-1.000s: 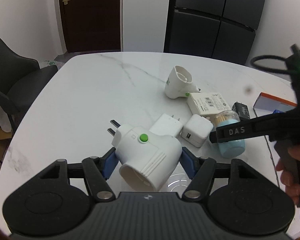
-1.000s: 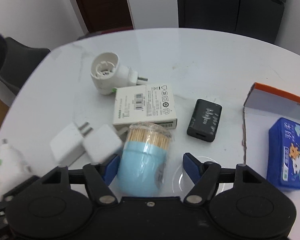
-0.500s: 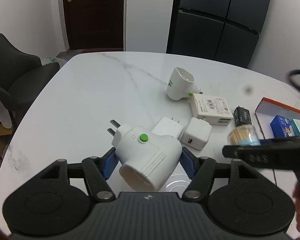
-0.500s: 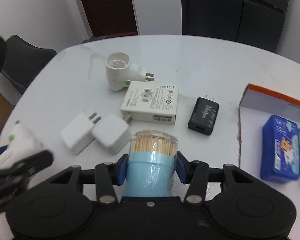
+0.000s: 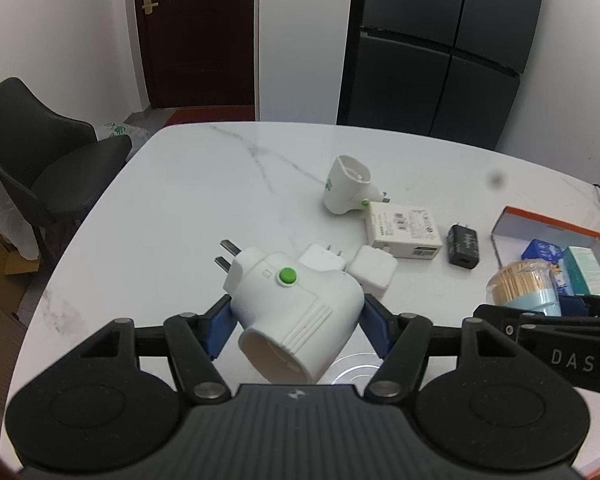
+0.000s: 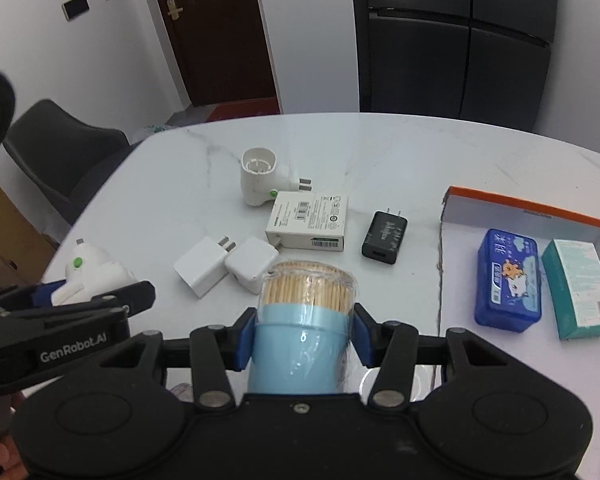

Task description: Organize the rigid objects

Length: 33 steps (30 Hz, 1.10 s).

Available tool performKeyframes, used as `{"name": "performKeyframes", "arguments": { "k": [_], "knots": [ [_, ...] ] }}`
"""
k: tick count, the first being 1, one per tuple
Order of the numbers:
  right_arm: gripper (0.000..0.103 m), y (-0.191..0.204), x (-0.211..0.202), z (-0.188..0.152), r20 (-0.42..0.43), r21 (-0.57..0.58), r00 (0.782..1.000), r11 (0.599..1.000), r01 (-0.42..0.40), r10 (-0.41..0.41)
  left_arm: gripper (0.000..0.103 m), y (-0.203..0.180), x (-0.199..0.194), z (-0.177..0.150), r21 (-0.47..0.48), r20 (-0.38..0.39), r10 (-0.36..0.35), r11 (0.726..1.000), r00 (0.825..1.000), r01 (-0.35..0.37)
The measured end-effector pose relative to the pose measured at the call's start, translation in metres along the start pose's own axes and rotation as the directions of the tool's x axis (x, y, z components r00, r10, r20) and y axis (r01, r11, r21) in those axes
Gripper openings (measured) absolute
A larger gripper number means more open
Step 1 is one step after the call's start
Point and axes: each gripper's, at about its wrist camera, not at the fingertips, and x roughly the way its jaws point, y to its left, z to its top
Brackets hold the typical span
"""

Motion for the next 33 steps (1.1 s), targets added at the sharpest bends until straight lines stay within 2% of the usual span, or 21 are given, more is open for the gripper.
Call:
{"name": "performKeyframes", "arguments": {
  "k": [10,33],
  "knots": [
    [0.059,-0.005,-0.043,-0.011,0.045,-0.020,0.999,1.000,0.023,-0.022,0.067,-0.022,-0.029,0.000,0.022,0.022,-0.015,1.000,1.000,0.014],
    [0.059,-0.022,-0.073,-0.014,0.085,-0.003,0.996,1.000,0.017,-0.017,0.068,-0.048,-0.051,0.003,0.043,0.056,-0.016,0.999,0.998,0.013]
  ]
}}
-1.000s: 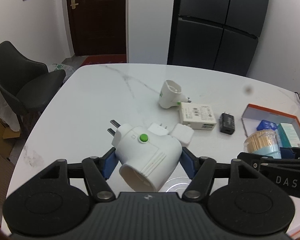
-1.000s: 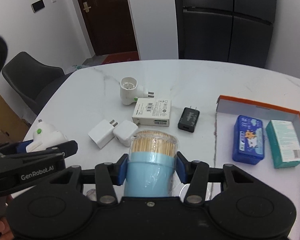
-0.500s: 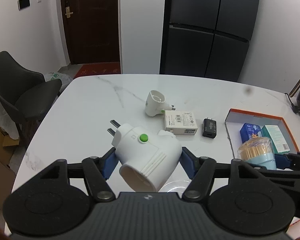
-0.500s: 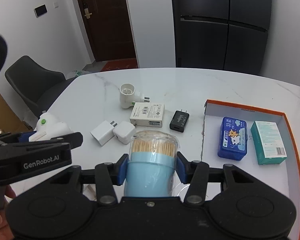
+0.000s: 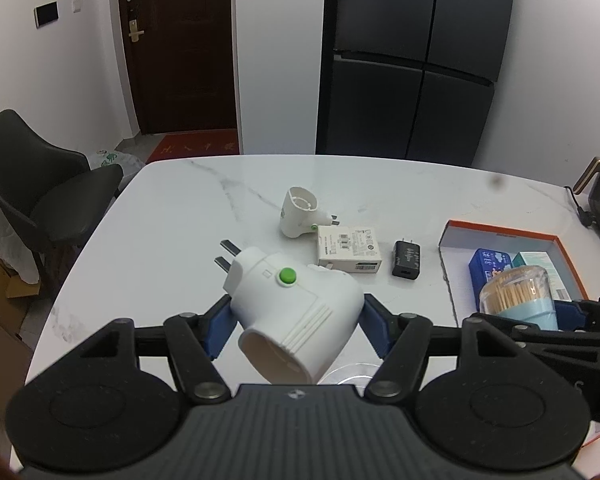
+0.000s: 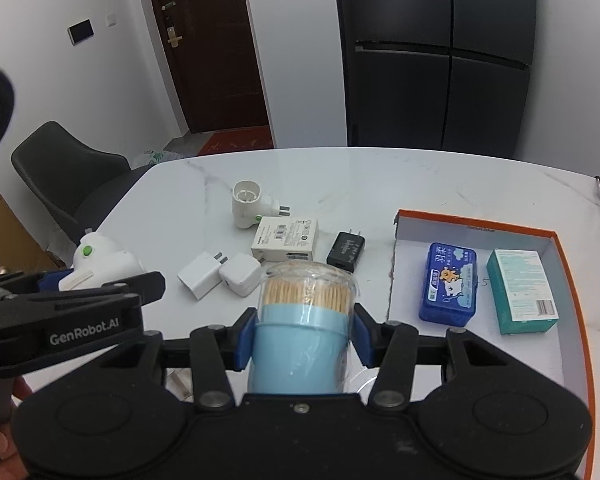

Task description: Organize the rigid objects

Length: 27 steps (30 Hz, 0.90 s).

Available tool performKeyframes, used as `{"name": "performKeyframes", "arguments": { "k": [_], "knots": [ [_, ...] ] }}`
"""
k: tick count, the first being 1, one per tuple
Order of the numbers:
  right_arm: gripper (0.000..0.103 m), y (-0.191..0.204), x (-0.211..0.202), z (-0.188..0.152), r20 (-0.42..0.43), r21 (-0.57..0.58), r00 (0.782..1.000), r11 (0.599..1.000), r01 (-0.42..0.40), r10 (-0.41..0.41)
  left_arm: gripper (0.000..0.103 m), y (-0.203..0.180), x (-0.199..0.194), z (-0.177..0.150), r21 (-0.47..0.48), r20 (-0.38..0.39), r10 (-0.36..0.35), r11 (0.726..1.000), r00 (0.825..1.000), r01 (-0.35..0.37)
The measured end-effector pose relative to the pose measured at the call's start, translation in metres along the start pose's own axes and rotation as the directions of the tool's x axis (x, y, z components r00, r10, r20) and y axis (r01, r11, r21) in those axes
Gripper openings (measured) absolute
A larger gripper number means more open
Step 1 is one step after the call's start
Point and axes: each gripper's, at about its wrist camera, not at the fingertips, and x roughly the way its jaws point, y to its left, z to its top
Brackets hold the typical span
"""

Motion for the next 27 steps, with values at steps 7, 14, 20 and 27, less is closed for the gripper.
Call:
{"name": "performKeyframes", "arguments": {
  "k": [7,14,20,27],
  "knots": [
    [0.059,-0.009,-0.004,-0.002,0.003,0.004,1.000,1.000,-0.005,0.005,0.068,-0.010,-0.003,-0.001,0.006,-0.002,0.003,1.000,1.000,-0.003],
    [0.059,-0.018,-0.006,-0.006,-0.004,0.012,1.000,1.000,-0.005,0.005,0.068,-0.019,-0.003,-0.003,0.013,-0.008,0.002,1.000,1.000,-0.002],
    [0.059,-0.026,-0.010,-0.009,-0.005,0.021,1.000,1.000,0.002,-0.002,0.068,-0.028,-0.004,-0.004,0.019,-0.010,-0.001,1.000,1.000,0.001],
    [0.059,-0.035,-0.014,-0.012,-0.002,0.038,1.000,0.999,0.008,-0.008,0.068,-0.039,-0.006,-0.006,0.032,-0.012,-0.009,0.999,1.000,0.010]
  ]
}}
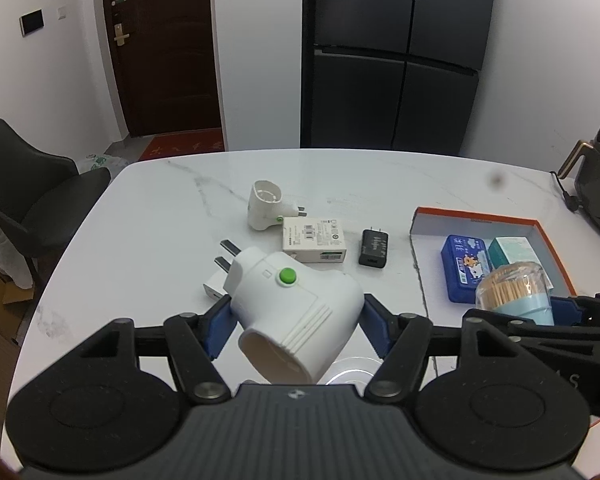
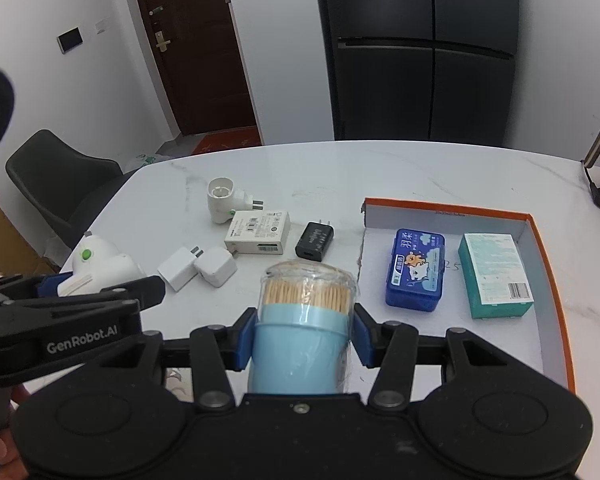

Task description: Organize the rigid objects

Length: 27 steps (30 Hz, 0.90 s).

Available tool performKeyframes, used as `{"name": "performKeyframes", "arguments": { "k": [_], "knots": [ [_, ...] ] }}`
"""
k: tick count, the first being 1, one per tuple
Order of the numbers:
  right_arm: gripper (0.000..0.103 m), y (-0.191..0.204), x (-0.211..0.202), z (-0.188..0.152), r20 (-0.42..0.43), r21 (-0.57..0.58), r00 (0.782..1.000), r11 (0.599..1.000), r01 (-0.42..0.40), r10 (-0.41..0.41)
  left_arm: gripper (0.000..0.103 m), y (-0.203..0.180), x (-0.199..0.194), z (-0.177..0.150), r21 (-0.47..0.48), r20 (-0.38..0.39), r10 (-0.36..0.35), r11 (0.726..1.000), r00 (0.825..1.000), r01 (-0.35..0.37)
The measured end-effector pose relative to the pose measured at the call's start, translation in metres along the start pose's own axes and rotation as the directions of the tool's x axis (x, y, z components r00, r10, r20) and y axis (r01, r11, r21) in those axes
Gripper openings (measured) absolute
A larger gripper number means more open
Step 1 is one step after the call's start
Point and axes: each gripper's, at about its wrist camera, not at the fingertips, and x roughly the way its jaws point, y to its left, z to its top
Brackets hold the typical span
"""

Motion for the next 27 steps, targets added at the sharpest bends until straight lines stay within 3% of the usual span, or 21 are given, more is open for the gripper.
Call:
{"name": "performKeyframes", "arguments": {
  "k": [27],
  "knots": [
    [0.060,-0.038,-0.015,-0.011,0.005,0.063,0.999,0.997,0.046,-0.046,0.068,-0.039,-0.003,-0.004,0.041,-0.009,-0.047,0.998,0.999,0.047]
  ]
}}
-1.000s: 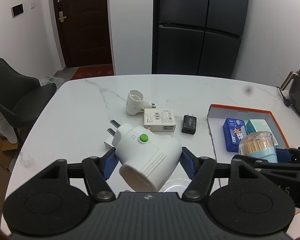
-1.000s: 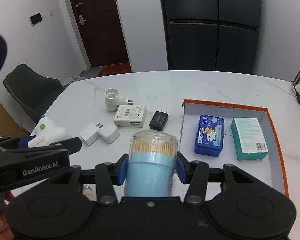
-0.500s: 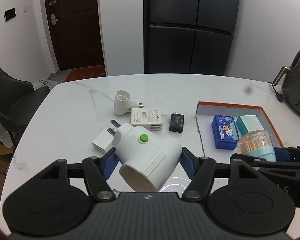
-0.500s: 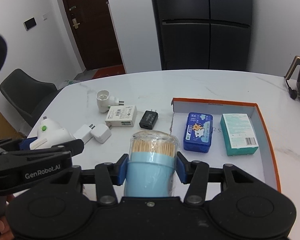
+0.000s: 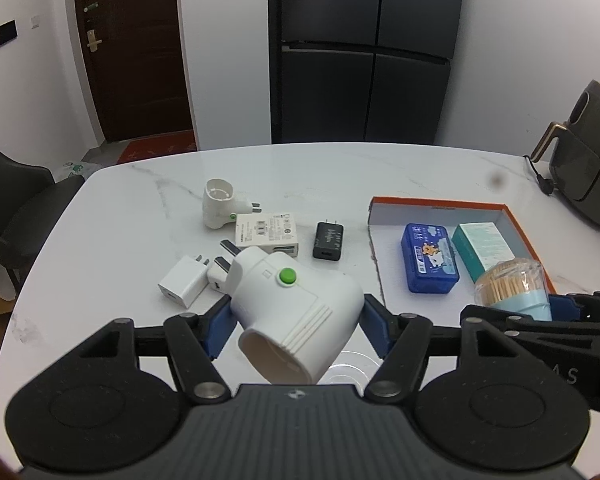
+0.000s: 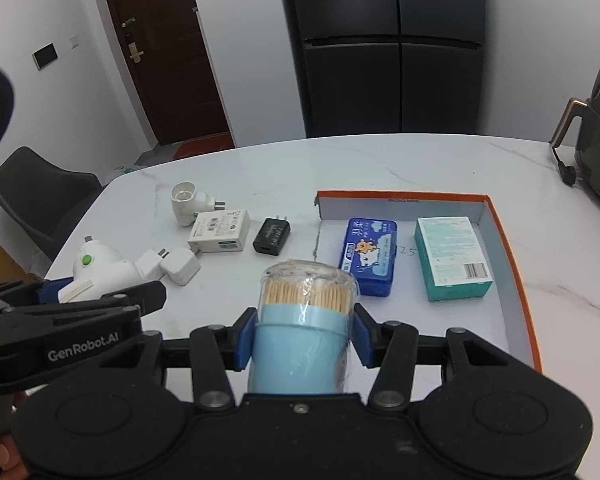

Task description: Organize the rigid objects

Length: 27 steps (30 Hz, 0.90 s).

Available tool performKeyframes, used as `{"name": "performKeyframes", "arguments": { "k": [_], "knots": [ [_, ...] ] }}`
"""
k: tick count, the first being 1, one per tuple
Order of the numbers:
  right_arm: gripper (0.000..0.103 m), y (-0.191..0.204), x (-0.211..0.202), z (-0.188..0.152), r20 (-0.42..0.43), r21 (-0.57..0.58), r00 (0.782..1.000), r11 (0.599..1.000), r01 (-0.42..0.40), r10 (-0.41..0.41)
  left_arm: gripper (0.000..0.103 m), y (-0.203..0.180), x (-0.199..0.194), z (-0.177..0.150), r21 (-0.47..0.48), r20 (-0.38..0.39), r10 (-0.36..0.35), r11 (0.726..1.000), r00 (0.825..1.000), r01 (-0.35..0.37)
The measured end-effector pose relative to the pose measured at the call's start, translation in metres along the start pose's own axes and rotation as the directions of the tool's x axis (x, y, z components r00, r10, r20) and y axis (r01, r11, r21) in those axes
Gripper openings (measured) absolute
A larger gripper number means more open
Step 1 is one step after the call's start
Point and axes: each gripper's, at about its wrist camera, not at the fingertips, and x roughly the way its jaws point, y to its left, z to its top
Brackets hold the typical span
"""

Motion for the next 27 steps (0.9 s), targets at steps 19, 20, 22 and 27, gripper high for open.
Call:
{"name": "performKeyframes", "arguments": {
  "k": [19,20,22,27],
  "knots": [
    [0.060,-0.028,-0.008,-0.004,0.003,0.035,1.000,0.999,0.031,-0.031,0.068,-0.027,0.005,0.000,0.025,-0.004,-0.030,0.999,1.000,0.030],
    [0.060,-0.029,-0.009,-0.005,0.003,0.036,0.999,0.999,0.033,-0.033,0.068,-0.029,0.005,0.000,0.026,-0.004,-0.032,0.999,0.999,0.033],
    [0.060,-0.032,-0.009,-0.005,0.002,0.039,0.999,0.999,0.035,-0.035,0.068,-0.032,0.005,0.000,0.029,-0.004,-0.033,0.999,0.999,0.033],
    [0.060,-0.038,-0.011,-0.006,0.003,0.044,0.999,0.998,0.043,-0.043,0.068,-0.039,0.007,-0.001,0.032,-0.006,-0.041,0.999,0.999,0.041]
  ]
}}
